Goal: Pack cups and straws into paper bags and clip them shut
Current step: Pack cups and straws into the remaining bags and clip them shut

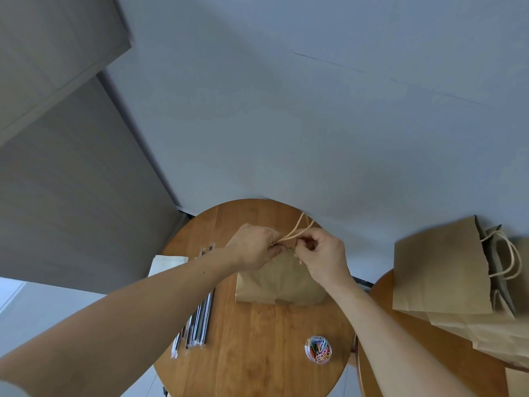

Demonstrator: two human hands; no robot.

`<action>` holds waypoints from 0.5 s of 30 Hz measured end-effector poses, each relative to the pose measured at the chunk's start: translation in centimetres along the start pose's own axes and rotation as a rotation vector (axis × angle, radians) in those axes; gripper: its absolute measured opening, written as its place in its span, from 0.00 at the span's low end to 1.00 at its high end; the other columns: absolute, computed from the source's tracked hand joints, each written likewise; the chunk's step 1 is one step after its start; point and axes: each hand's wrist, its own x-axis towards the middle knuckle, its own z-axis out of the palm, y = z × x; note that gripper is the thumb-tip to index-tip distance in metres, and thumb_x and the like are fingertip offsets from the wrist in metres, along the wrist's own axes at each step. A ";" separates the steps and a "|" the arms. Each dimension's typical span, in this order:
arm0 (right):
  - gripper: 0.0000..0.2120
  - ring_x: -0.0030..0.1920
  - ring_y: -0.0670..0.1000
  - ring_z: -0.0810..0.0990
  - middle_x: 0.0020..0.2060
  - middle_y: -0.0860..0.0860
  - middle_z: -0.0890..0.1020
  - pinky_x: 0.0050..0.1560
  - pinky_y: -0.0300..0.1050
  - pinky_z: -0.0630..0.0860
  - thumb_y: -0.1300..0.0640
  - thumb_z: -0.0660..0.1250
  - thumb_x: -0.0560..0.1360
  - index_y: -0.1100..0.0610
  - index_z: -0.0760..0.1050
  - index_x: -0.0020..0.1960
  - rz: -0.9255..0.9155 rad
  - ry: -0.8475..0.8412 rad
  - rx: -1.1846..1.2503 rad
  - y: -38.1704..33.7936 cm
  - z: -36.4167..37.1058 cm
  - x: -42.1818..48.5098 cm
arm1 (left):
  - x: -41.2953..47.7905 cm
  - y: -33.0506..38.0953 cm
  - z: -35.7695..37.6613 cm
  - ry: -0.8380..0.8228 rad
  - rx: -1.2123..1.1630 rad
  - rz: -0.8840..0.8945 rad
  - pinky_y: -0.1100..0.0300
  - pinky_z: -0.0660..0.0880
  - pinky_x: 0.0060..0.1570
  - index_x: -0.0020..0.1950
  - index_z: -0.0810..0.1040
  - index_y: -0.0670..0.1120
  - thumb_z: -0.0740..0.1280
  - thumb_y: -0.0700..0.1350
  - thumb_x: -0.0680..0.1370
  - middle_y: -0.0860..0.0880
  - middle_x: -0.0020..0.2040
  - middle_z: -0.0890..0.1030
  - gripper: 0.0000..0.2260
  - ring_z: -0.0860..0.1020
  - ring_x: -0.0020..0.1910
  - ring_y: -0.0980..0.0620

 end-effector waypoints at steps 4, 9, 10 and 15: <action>0.12 0.33 0.46 0.83 0.32 0.47 0.84 0.40 0.43 0.81 0.64 0.69 0.75 0.46 0.81 0.41 0.062 -0.093 0.011 0.3 -0.2 0.0 | -0.4 -0.1 0.4 -0.016 -0.014 0.007 0.59 0.63 0.42 0.55 0.81 0.48 0.61 0.51 0.83 0.53 0.40 0.80 0.12 0.75 0.40 0.53; 0.08 0.32 0.46 0.83 0.32 0.47 0.84 0.40 0.43 0.81 0.62 0.69 0.75 0.49 0.81 0.42 0.119 -0.183 -0.036 0.1 -0.7 0.3 | -0.5 -0.1 0.7 -0.026 -0.032 0.009 0.58 0.65 0.40 0.53 0.81 0.49 0.61 0.51 0.82 0.56 0.34 0.76 0.11 0.74 0.37 0.53; 0.08 0.31 0.46 0.83 0.31 0.47 0.84 0.39 0.43 0.81 0.61 0.70 0.75 0.49 0.81 0.42 0.122 -0.199 -0.051 0.0 -0.9 0.5 | -0.4 -0.1 0.6 -0.027 -0.036 0.005 0.58 0.64 0.39 0.50 0.81 0.48 0.62 0.51 0.82 0.56 0.32 0.73 0.10 0.73 0.35 0.54; 0.06 0.31 0.44 0.83 0.31 0.44 0.84 0.38 0.42 0.80 0.60 0.71 0.73 0.50 0.80 0.41 0.129 -0.252 -0.134 -0.2 -1.1 0.9 | -0.5 -0.2 0.7 -0.023 -0.058 0.003 0.59 0.60 0.36 0.40 0.73 0.51 0.62 0.50 0.82 0.57 0.30 0.70 0.10 0.69 0.31 0.56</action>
